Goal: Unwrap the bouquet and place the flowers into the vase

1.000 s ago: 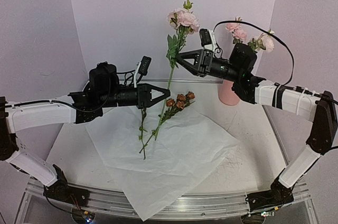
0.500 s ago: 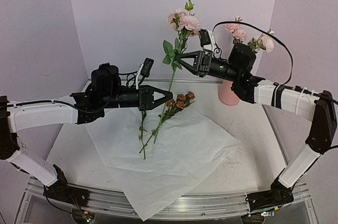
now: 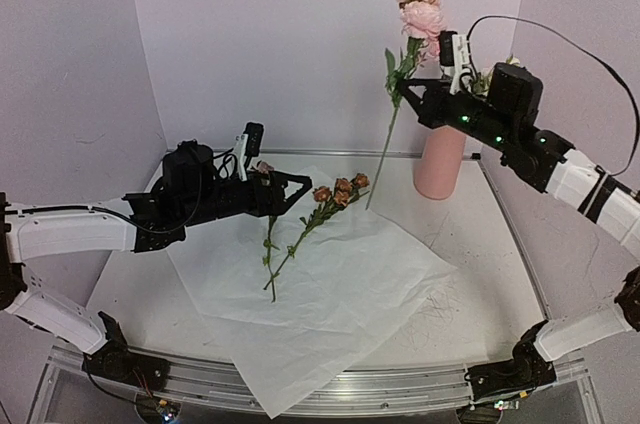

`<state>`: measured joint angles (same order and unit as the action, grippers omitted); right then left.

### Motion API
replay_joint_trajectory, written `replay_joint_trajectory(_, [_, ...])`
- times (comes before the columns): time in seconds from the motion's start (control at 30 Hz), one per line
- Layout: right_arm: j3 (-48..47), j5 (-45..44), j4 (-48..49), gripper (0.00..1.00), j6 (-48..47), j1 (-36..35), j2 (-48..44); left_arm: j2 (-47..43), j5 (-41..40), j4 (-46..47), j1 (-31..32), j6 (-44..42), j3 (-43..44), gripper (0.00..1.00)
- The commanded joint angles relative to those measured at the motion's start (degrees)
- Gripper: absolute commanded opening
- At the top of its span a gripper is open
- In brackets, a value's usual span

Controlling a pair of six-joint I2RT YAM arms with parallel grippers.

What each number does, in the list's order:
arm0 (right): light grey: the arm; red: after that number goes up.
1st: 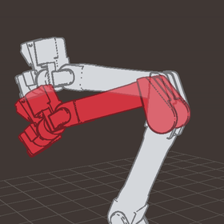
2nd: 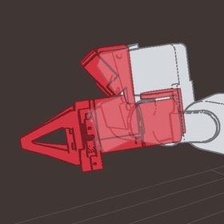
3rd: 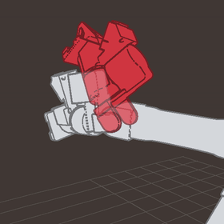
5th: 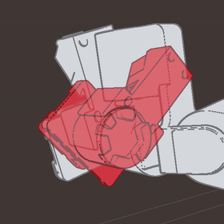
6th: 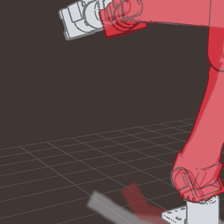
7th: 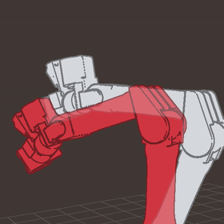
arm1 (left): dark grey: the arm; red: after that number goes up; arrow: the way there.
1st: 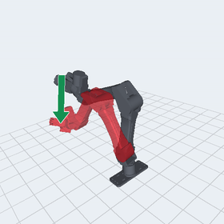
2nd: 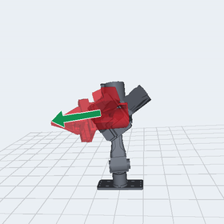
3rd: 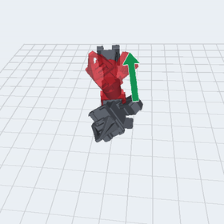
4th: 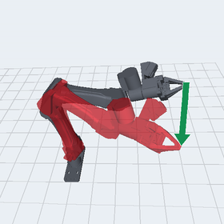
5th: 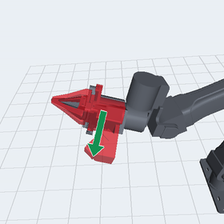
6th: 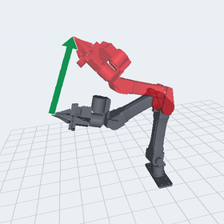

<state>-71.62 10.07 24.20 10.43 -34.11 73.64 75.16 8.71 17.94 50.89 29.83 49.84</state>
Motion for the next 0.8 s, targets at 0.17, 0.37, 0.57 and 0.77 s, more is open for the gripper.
replay_joint_trajectory(0.17, [-17.0,-41.2,1.0,0.0,-37.8,0.6,6.3,3.0,0.2,1.7,0.0,-1.1,3.2,0.89])
replay_joint_trajectory(0.37, [-29.1,-41.9,4.5,0.0,-42.3,5.0,15.9,5.3,2.3,1.7,0.0,-0.7,4.7,0.89])
replay_joint_trajectory(0.57, [-38.3,-39.5,5.3,0.0,-40.6,9.5,22.8,4.7,2.0,1.6,0.0,-0.9,4.2,0.89])
replay_joint_trajectory(0.77, [-43.1,-37.8,5.7,0.0,-39.0,11.0,27.2,4.5,1.2,1.5,0.0,-1.4,3.9,0.89])
